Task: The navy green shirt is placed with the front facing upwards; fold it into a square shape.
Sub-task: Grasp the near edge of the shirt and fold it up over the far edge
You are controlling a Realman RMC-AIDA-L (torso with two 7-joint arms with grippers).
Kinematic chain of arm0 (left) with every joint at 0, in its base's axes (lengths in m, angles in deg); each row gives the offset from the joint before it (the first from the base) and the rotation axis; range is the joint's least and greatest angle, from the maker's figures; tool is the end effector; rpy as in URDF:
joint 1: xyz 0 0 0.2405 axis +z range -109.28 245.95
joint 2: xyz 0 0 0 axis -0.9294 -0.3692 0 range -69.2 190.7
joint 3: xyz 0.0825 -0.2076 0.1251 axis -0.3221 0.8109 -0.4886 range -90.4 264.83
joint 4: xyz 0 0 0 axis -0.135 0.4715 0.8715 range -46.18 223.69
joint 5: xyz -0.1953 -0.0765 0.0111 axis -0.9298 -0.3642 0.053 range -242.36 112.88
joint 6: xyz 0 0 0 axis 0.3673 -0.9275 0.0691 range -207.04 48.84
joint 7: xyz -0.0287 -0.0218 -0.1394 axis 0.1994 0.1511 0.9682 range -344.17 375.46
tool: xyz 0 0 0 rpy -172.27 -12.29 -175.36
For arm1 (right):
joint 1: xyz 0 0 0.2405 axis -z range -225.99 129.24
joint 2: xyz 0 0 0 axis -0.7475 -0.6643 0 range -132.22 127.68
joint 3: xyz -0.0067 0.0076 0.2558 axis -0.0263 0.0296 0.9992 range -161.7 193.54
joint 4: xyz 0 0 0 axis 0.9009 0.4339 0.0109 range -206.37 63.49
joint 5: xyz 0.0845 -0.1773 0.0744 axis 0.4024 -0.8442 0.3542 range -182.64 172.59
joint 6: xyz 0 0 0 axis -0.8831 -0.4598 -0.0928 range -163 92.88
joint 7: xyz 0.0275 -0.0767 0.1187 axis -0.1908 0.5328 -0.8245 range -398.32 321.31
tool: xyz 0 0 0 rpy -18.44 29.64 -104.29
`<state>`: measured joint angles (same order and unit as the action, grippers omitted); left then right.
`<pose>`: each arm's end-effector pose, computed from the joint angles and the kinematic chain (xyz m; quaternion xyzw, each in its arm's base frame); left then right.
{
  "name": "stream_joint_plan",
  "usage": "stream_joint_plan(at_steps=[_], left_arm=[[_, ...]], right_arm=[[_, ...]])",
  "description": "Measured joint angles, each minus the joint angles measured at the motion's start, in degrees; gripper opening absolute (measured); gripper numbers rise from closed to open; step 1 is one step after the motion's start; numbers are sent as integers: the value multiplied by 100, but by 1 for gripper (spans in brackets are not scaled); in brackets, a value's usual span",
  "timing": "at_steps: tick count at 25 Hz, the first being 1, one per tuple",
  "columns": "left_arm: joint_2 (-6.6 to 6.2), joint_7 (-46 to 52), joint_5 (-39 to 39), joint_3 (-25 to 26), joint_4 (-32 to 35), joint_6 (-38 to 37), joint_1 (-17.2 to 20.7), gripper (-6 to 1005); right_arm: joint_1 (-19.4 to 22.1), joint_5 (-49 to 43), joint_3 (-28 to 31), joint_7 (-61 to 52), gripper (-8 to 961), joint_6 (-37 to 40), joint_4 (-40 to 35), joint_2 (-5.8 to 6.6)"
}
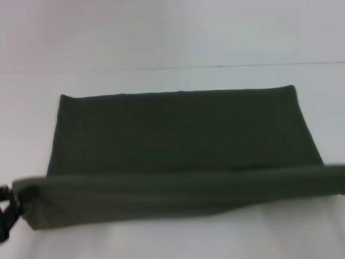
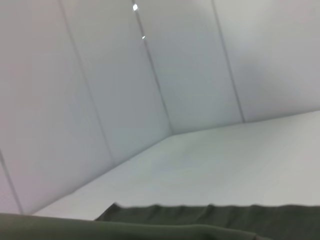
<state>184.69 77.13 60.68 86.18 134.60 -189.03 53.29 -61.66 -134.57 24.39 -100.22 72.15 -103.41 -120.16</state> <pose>-0.3429 0.2075 0.0524 -0.8683 -0.2313 -0.3200 0.3002 0.3722 0.1935 0.0590 -0.8172 0.3079 0.3584 0.3300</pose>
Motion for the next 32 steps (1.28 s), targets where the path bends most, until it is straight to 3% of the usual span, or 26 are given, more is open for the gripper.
stream_joint_plan(at_steps=[5,14,24,32], left_arm=[[-1,479,-97,-60,-136,602,-360,33],[-1,914,-110,-633,-665,2274,-942,37],[-2,1036,-91,-682,-875,3394,-1671,48],[-3,1254,-123,-1190,-947,4452,-2093,57]], right_arm=[[-450,-10,90,-643,106,-542,0,71],[-1101,-14,-464,-1202,106,-1837,56,24],[-1869,28,-789,-1889,106,-2925,33,123],[-2348,56,-1182,-2141,106,-3914,77,106]])
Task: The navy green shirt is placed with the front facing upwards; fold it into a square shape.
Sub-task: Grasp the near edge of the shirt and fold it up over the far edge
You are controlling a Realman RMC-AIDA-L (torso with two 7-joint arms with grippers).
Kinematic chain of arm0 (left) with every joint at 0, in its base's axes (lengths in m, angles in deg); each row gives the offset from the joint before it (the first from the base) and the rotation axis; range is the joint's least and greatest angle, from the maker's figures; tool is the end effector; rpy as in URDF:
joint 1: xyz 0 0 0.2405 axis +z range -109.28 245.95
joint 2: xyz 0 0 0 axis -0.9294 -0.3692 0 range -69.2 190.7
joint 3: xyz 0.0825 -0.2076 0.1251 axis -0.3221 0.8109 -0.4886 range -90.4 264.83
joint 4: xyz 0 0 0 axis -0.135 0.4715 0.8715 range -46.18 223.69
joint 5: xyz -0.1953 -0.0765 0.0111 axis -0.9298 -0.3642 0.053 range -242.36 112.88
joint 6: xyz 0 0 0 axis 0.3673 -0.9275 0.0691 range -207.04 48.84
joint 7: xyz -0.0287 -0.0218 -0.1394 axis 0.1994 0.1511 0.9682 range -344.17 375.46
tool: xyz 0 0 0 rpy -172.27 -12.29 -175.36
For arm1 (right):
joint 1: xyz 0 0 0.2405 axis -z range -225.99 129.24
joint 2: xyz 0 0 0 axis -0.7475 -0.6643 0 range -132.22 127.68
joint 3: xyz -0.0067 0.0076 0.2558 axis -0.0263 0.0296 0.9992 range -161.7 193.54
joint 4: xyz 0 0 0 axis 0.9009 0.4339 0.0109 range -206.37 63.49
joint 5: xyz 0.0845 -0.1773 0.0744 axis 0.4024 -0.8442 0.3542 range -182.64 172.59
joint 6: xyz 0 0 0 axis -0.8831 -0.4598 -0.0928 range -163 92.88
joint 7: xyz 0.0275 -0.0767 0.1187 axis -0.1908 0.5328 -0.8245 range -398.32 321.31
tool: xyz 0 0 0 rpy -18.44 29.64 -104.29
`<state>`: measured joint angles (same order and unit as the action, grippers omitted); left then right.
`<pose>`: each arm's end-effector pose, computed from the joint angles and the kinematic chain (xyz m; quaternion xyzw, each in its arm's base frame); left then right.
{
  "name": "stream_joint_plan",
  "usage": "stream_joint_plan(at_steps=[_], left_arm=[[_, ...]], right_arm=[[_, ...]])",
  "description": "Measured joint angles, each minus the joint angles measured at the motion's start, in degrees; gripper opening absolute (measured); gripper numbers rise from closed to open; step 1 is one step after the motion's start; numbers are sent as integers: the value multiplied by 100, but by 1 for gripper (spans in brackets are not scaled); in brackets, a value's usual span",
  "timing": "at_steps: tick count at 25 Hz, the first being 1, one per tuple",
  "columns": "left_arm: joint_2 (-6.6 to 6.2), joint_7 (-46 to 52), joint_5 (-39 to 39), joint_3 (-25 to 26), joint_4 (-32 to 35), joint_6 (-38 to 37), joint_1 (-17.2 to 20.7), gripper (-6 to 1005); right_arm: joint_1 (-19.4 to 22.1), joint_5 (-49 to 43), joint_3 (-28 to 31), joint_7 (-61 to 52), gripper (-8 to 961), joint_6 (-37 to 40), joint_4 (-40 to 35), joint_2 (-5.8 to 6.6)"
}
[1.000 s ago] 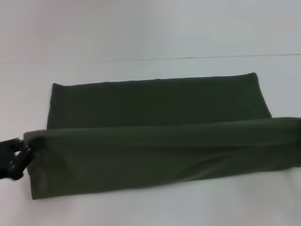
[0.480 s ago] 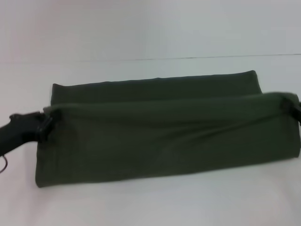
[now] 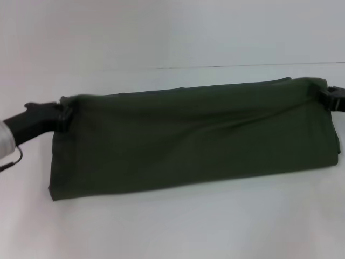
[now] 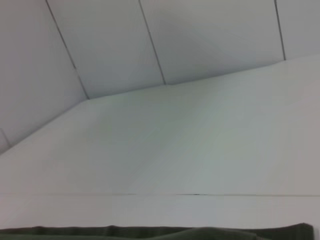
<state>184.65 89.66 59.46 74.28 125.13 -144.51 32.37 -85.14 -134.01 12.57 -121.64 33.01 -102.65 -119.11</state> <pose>-0.3055 0.3800 0.0136 -0.8479 -0.3091 -0.2124 0.3747 0.3323 0.3824 0.0557 -0.7994 0.3953 0.2499 0.3772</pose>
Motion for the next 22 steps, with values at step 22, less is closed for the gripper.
stream_joint_plan(at_steps=[22], left_arm=[[0,15,-160,-466,-730,2383,-850,81]], right_arm=[[-788,441,-830,123,148,-2356,848,-37]])
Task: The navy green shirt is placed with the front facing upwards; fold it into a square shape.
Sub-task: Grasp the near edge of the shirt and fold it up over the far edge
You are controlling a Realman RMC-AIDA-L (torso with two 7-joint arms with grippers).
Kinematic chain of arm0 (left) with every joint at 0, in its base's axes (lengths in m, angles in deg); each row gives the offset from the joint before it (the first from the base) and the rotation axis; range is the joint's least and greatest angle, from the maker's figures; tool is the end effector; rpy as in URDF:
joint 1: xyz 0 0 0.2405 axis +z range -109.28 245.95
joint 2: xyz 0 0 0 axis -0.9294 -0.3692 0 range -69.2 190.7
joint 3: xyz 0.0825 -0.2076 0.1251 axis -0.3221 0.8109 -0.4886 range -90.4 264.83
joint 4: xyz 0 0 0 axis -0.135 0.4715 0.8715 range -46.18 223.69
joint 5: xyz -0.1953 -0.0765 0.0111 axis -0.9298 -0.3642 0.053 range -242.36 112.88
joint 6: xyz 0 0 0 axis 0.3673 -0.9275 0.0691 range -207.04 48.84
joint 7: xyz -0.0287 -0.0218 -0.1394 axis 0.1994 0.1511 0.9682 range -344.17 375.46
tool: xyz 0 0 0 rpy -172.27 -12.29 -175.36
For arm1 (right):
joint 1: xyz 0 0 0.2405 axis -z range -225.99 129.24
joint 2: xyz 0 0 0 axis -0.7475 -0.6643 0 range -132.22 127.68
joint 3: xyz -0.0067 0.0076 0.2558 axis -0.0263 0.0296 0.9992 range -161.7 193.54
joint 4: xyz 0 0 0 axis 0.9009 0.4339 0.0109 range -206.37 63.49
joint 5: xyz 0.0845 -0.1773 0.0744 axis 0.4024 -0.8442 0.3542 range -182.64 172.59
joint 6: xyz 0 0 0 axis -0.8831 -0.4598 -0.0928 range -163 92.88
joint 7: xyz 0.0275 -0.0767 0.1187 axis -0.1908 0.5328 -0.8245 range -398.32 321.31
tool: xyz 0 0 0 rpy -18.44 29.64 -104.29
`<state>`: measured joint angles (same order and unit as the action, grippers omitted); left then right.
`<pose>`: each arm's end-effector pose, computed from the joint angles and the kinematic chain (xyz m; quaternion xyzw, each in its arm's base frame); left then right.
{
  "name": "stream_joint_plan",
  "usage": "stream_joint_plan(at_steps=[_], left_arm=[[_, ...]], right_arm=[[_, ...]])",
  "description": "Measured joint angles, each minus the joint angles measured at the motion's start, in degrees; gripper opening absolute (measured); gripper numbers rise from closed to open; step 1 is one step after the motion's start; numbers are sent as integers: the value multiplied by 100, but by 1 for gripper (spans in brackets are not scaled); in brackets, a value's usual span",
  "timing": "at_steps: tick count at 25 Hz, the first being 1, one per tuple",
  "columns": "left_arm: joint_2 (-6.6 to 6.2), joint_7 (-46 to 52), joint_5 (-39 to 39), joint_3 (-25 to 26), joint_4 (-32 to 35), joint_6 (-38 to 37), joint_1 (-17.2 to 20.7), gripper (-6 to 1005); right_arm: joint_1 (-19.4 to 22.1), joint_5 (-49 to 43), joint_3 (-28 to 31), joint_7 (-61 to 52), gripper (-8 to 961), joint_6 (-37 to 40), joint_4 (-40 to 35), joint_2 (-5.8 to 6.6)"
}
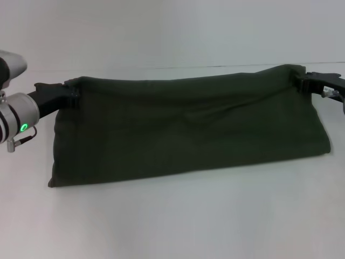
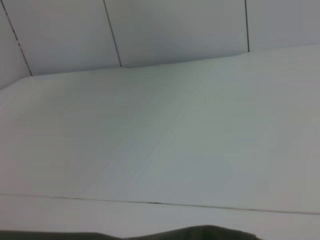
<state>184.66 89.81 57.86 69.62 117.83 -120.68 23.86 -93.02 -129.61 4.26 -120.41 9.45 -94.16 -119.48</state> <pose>-0.2858 0.4345 -0.0048 -0.8223 -0.3233 -0.1404 0.4467 0.3078 0.4378 0.0257 -0.7853 0.4006 0.1825 0.4353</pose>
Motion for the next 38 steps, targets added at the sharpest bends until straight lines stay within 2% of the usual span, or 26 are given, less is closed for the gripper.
stream_joint_plan(at_steps=[6,10,16,18,23,26,31,34,38], left_arm=[[2,-65,-69,-85,-163,380,-110,87],[6,-72,-112,-190,-356,788,-174,91],[18,-75,-422,-195,-390,845,-152,98],[16,-75,-435,-196,-381,847,-148,177],[13,-69,-447,-177,-363,839,-143,376],[8,-41,-554,-150,-306,795,-106,495],[-5,152,-808,-179,-64,496,46,701],[-13,341,-820,-184,76,340,121,778],[-73,1131,-828,-178,430,-160,351,849]], right_arm=[[-32,461,-343,93,172,-564,197,-12],[-44,472,-421,125,188,-592,209,-46],[-47,472,-475,158,213,-585,210,-57],[-43,472,-475,158,221,-595,194,-57],[-14,589,-465,158,462,-601,156,-57],[44,788,-477,158,705,-535,148,-46],[187,926,-453,133,894,-155,26,-9],[284,1071,-462,157,899,0,-140,-57],[466,1346,-466,159,904,388,-313,-90]])
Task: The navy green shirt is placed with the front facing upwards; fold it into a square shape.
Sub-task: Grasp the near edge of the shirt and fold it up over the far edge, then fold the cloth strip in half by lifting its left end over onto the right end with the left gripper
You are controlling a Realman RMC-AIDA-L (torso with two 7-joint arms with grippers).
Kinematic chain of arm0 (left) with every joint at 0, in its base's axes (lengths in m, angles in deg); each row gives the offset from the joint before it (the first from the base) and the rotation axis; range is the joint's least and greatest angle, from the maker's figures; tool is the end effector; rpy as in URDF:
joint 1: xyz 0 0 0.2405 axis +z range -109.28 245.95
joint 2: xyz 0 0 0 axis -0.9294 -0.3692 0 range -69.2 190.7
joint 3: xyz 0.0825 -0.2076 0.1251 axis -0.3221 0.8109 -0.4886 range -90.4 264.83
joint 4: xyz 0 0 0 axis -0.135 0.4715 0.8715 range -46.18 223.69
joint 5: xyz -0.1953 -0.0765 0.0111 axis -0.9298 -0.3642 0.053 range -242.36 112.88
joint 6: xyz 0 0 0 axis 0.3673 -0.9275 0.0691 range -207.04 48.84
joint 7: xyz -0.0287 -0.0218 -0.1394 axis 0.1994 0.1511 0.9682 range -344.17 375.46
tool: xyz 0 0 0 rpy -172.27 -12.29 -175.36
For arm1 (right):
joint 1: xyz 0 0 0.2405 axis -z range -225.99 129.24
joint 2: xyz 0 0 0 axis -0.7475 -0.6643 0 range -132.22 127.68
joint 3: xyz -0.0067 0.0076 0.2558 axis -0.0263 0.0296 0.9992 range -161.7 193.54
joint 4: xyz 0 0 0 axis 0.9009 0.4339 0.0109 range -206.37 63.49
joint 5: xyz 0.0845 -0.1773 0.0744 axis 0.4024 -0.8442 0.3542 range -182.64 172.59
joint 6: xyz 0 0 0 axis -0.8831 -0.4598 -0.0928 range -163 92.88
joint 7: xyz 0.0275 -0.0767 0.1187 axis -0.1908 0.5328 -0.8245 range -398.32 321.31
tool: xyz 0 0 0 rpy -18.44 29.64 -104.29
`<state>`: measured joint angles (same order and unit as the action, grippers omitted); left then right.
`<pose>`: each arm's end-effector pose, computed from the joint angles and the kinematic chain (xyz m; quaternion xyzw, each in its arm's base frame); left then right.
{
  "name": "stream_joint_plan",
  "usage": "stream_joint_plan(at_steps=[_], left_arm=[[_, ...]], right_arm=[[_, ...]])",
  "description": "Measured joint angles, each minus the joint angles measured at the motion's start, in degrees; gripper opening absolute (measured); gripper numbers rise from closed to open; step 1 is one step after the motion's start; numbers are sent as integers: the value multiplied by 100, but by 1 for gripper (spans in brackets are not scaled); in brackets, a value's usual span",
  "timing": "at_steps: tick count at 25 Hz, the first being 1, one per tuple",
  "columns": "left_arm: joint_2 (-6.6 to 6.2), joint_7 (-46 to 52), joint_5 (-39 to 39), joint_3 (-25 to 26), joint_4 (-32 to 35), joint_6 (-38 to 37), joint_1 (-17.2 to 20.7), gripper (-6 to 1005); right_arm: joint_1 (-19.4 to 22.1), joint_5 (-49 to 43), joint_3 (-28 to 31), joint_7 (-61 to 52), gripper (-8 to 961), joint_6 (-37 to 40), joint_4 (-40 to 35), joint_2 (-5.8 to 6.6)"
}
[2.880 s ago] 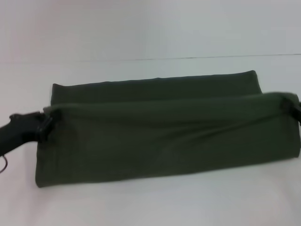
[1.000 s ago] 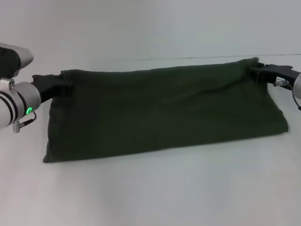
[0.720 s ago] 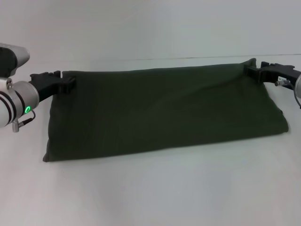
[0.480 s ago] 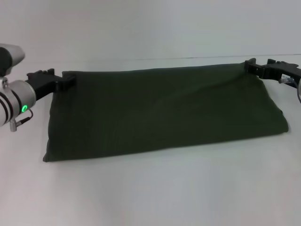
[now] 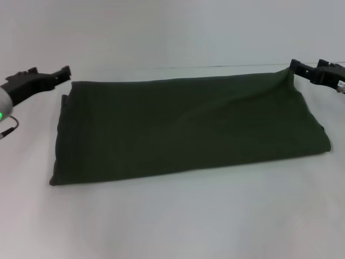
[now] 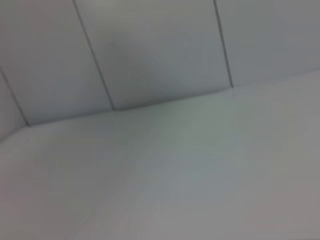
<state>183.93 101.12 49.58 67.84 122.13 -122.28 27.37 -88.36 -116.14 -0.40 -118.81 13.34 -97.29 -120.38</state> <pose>-0.2984 0.4325 0.0294 -0.7507 -0.4081 -0.2271 0.4672 0.3145 0.4257 0.0407 -0.7544 0.4072 0.2497 0.4503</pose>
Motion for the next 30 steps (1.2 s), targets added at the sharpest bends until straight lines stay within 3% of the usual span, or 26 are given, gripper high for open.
stream_joint_plan(at_steps=[5,8,10,13,17,20,24,28,30], left_arm=[[-123,1217,-105,191,348,-1053,355,938],[-174,1815,-325,482,478,-2018,639,937],[-224,2033,-364,732,483,-2927,807,937],[-220,2135,-381,1002,470,-3529,920,936],[-114,2197,-758,1433,249,-4098,1219,935],[-60,2145,-805,1209,322,-4184,1406,935],[-156,2176,31,802,717,-4032,1323,934],[-212,2191,1033,589,1038,-3992,1157,925],[-215,2352,1625,187,1377,-3990,1117,921]], right_arm=[[440,352,-3,-10,900,1307,-246,16],[842,536,18,-110,898,2315,-279,77],[923,537,15,-193,896,2494,-293,89],[1163,359,-49,-707,894,2931,-395,149],[1404,199,-82,-1086,894,3117,-452,188],[1531,109,-127,-1072,897,3126,-459,174],[1562,-115,-173,-1008,899,3098,-487,190],[1576,-162,-162,-817,896,3050,-591,124],[1577,-164,-160,-757,895,2946,-604,103]])
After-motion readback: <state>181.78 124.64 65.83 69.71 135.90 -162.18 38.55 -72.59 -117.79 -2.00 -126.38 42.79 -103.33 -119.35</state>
